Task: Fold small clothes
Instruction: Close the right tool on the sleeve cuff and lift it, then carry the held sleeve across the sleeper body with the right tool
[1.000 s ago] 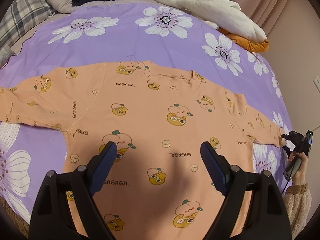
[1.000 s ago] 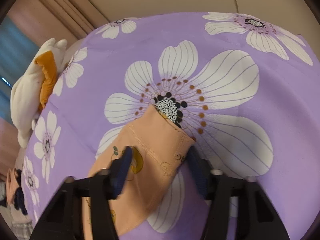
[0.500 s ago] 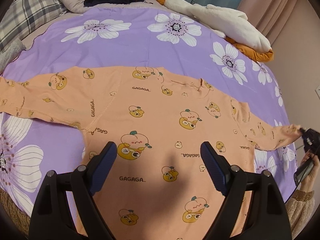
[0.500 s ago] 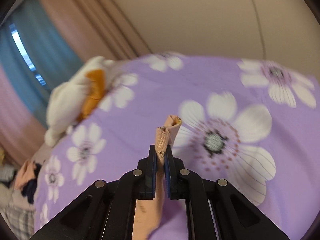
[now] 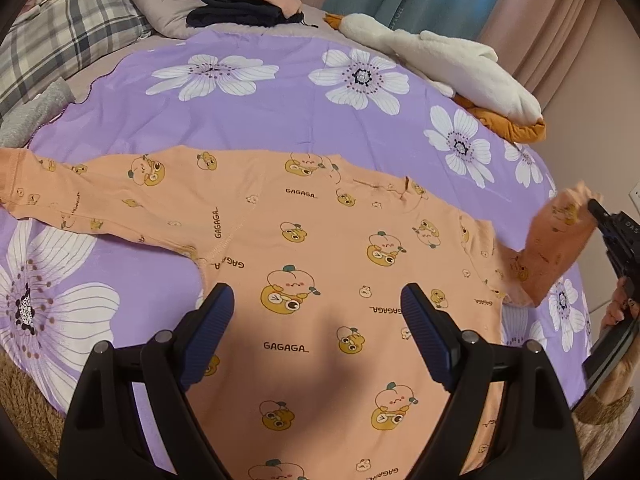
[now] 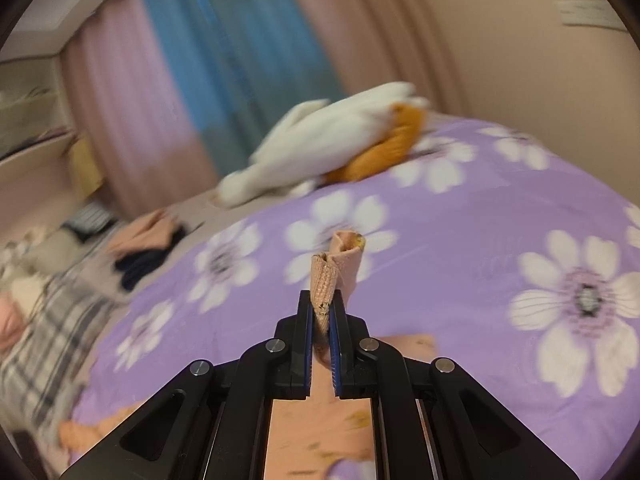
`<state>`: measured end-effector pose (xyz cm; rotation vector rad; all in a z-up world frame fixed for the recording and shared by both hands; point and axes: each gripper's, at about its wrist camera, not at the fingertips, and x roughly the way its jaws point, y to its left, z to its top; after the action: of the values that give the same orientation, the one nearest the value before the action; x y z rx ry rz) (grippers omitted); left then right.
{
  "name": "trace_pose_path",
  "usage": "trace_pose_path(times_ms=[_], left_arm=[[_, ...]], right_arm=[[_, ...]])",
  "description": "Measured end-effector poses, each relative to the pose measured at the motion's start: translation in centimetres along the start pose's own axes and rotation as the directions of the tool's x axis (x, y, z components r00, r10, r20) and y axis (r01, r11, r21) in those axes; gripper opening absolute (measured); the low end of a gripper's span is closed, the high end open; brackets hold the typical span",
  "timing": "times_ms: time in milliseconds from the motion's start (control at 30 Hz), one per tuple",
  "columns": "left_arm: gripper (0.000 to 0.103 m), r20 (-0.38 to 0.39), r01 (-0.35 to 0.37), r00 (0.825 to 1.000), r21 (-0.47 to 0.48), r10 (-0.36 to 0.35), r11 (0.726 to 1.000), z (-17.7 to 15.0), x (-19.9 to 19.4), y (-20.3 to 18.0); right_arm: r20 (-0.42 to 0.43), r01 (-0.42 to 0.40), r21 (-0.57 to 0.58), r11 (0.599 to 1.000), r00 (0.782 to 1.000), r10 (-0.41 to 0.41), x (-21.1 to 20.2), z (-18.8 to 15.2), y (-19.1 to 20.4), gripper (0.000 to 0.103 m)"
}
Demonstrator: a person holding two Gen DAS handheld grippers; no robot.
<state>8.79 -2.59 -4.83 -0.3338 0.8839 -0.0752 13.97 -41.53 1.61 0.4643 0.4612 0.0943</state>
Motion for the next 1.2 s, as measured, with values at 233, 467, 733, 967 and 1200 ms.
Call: trace_pose_path(times_ms=[233, 467, 733, 967, 1200], left_arm=[[0.085, -0.004, -0.006, 1.000, -0.007, 0.006, 1.000, -0.5, -0.2, 0.9], [0.085, -0.017, -0.011, 1.000, -0.022, 0.010, 1.000, -0.8, -0.1, 1.5], [0.085, -0.020, -0.015, 1.000, -0.023, 0.014, 1.000, -1.0, 0.0, 1.7], [0.085, -0.027, -0.009, 1.000, -0.026, 0.009, 1.000, -1.0, 0.1, 1.8], [0.085, -0.040, -0.010, 0.999, -0.023, 0.009, 1.000, -1.2, 0.4, 1.7]], right_arm=[[-0.126, -0.093, -0.108, 0.990, 0.989, 0.079, 2.2, -2.6, 4.7, 0.009], [-0.282, -0.155, -0.181, 0.971, 0.954, 0.100, 4.3, -6.4, 8.0, 0.009], [-0.413, -0.187, -0.218, 0.958, 0.907, 0.084, 6.0, -9.8, 9.9, 0.009], [-0.503, -0.170, -0.233, 0.957, 0.864, 0.031, 7.8, -12.2, 10.4, 0.009], [-0.561, -0.165, -0.246, 0.955, 0.828, -0.002, 9.0, -13.9, 10.7, 0.009]])
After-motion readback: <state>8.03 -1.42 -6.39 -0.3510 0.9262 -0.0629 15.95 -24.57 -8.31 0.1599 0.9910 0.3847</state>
